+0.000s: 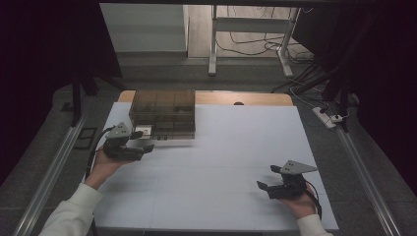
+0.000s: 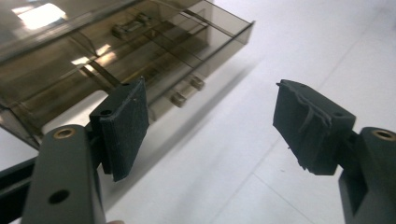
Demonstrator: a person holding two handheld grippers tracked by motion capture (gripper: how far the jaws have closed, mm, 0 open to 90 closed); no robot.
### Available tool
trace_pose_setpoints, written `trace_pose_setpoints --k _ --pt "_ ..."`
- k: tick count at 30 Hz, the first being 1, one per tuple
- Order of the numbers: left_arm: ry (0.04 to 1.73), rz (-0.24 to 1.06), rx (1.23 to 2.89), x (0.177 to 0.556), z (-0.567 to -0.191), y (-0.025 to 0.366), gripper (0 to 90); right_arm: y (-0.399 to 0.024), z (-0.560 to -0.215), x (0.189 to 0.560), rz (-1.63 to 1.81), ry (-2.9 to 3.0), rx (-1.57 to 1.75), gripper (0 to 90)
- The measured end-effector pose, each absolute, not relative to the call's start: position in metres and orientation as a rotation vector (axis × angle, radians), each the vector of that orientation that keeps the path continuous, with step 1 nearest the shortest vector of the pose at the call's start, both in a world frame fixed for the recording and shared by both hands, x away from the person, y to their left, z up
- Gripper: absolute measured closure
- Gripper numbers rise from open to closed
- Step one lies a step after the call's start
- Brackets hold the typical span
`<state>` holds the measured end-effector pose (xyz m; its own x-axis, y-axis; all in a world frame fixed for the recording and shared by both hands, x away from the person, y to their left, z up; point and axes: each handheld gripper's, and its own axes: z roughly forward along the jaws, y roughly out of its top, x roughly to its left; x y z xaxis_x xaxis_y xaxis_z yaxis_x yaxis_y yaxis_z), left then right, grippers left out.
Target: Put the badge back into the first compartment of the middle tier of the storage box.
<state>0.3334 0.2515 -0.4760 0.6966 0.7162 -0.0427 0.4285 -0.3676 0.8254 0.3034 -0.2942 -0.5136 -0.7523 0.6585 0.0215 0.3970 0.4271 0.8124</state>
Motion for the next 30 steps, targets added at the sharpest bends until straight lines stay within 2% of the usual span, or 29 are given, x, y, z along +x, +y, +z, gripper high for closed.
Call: trace_pose_setpoints --k 21,30 --pt "0.901 0.339 2.025 0.279 -0.498 0.243 25.1 -0.298 -0.509 0.301 1.217 2.354 0.897 16.0" --pt "0.888 0.310 2.048 0.267 -0.508 0.236 24.7 -0.298 -0.509 0.300 1.205 2.353 0.891 16.0"
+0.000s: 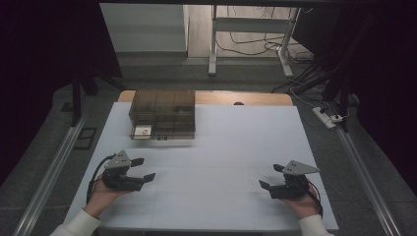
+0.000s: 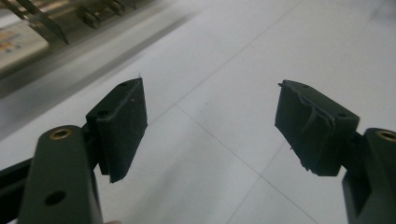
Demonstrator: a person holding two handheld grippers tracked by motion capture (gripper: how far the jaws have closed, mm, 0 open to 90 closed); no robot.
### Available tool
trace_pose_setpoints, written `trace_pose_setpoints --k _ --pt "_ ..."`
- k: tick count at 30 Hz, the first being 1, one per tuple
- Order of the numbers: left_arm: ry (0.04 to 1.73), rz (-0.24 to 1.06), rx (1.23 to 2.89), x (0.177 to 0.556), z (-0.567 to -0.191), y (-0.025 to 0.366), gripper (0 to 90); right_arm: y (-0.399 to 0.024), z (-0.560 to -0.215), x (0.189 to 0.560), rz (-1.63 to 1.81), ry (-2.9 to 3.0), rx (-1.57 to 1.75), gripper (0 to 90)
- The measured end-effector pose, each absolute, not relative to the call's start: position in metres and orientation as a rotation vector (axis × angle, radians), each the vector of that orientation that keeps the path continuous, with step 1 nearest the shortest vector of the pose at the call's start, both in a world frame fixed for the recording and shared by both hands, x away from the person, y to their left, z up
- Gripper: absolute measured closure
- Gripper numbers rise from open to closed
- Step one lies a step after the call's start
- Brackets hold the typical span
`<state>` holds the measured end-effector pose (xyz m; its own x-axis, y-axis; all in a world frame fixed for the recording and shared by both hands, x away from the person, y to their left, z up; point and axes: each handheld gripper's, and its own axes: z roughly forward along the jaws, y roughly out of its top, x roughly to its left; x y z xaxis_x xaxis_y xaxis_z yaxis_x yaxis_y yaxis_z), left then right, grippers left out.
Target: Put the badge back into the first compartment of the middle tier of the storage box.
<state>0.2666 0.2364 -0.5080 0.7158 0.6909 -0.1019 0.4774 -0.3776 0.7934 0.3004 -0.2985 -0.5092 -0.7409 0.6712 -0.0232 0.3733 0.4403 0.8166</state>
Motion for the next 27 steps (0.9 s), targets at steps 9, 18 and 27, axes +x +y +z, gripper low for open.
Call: trace_pose_setpoints --k 9,18,27 --pt "0.903 0.268 2.063 0.256 -0.520 0.231 24.6 -0.301 -0.511 0.299 1.183 2.353 0.890 16.0" --pt "0.926 0.258 2.072 0.244 -0.527 0.229 24.0 -0.303 -0.514 0.299 1.171 2.351 0.893 16.0" --pt "0.933 0.260 2.065 0.243 -0.527 0.231 24.0 -0.301 -0.515 0.299 1.156 2.364 0.879 16.0"
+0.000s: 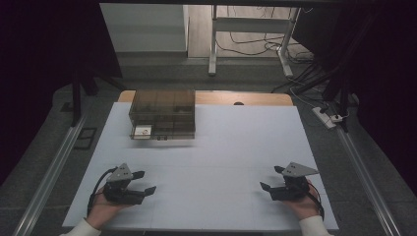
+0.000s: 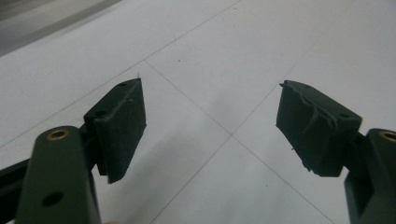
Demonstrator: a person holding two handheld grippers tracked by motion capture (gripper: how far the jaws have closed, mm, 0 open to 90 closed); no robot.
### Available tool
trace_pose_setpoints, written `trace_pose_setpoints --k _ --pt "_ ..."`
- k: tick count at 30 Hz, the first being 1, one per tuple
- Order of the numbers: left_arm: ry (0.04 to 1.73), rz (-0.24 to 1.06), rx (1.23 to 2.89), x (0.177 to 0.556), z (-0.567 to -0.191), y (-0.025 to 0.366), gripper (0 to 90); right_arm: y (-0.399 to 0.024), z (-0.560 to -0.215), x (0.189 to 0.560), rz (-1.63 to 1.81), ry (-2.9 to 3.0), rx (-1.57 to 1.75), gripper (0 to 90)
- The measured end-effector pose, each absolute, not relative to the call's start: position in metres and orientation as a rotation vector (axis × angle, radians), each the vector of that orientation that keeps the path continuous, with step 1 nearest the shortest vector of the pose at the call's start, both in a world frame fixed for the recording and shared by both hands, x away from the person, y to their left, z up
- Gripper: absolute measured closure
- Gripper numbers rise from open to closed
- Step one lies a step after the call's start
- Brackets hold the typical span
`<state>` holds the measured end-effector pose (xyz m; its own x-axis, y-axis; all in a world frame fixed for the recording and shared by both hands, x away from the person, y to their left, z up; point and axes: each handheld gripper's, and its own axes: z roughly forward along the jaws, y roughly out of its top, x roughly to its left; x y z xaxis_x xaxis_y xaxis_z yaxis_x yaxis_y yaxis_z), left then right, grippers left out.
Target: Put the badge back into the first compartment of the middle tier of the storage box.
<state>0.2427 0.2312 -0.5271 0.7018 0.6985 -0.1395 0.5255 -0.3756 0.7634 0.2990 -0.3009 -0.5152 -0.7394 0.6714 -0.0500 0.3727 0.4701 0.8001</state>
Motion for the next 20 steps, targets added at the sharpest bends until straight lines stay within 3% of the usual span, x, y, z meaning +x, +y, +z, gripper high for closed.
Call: trace_pose_setpoints --k 20 --pt "0.941 0.265 2.057 0.2434 -0.5261 0.2333 24.0 -0.3003 -0.5136 0.2974 1.156 2.366 0.865 16.0"
